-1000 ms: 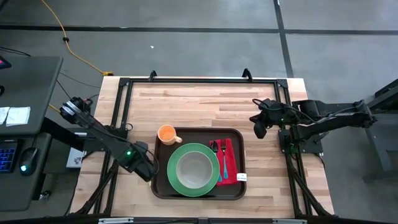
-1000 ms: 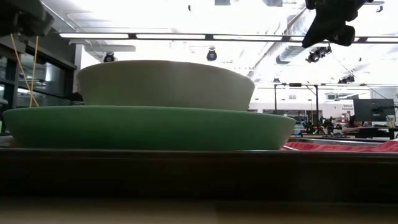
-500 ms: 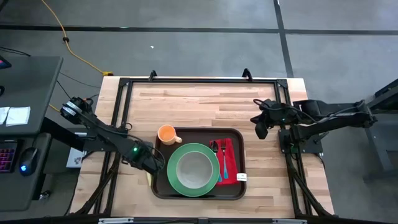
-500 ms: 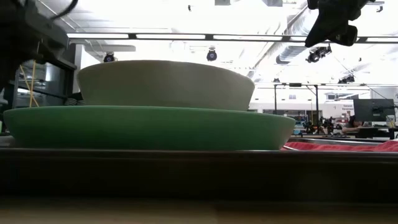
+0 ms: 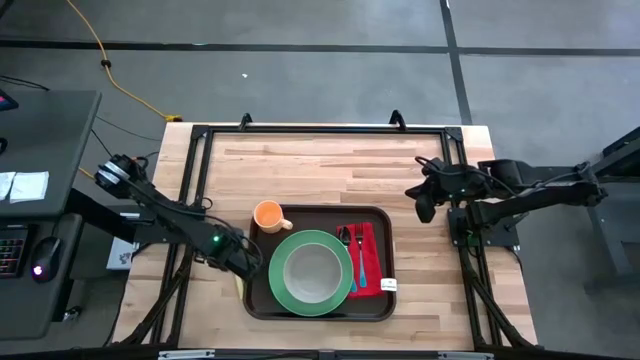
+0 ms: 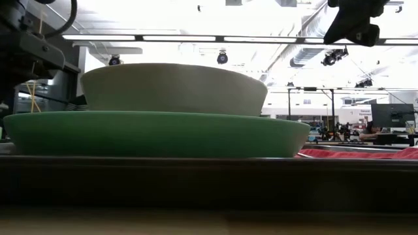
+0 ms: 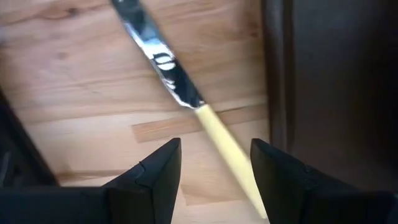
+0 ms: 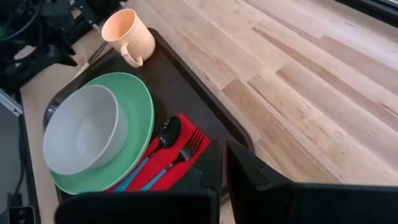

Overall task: Set up tray
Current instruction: Put the yellow table knife on the red table napkin to the right of the blue fork

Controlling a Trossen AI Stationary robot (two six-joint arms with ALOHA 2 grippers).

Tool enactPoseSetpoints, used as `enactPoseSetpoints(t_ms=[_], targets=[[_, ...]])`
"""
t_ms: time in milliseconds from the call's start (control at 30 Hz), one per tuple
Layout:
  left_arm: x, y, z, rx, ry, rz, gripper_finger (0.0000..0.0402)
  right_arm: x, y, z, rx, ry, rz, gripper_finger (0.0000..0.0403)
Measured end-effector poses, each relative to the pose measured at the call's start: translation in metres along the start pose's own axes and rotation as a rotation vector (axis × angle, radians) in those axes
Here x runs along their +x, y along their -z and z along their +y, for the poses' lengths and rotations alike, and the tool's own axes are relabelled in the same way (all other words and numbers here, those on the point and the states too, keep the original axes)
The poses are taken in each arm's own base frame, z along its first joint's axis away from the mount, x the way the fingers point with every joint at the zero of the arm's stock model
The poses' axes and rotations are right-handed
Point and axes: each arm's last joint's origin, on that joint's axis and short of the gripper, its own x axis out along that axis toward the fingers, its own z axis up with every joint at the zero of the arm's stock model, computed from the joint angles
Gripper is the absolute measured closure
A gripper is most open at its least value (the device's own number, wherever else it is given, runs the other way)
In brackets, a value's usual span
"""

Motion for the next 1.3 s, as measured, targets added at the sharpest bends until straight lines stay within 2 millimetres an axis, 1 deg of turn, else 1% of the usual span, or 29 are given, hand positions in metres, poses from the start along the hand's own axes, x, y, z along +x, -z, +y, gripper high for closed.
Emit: enactPoseSetpoints(t_ms=[100, 367, 433, 533, 600, 767, 900, 1133, 1300], targets=[[-0.002, -0.001, 0.003, -0.008, -0.012, -0.005, 0.0179, -0.001, 0.000, -0.001, 0.004, 0.002, -0.008, 0.0403], [-0.001, -0.001, 0.003, -0.009, -0.007, -0.003, 0.0179, -0.001, 0.000, -0.001, 0.000, 0.014, -0.017, 0.0402], [0.003, -0.001, 0.003, -0.013, 0.006, 0.006, 0.0179, -0.001, 0.000, -0.001, 0.000, 0.015, -0.017, 0.0403], [0.012, -0.001, 0.001, -0.010, 0.071, 0.032, 0.0179, -0.001, 0.000, -0.001, 0.000, 0.015, -0.016, 0.0402], [0.017, -0.002, 0.003, -0.010, 0.076, 0.033, 0.0179, -0.001, 0.000, -0.001, -0.001, 0.016, -0.016, 0.0403], [0.018, -0.003, 0.006, -0.021, 0.034, 0.047, 0.0179, -0.001, 0.000, -0.001, -0.001, 0.018, -0.013, 0.0402], [0.019, -0.003, 0.006, -0.022, 0.033, 0.048, 0.0179, -0.001, 0.000, -0.001, -0.001, 0.018, -0.014, 0.0403], [0.030, -0.005, 0.008, -0.026, 0.058, 0.070, 0.0179, -0.001, 0.000, -0.001, -0.001, 0.018, -0.014, 0.0402], [0.035, -0.007, 0.013, -0.034, 0.028, 0.089, 0.0179, -0.001, 0.000, -0.001, -0.002, 0.018, -0.014, 0.0402]])
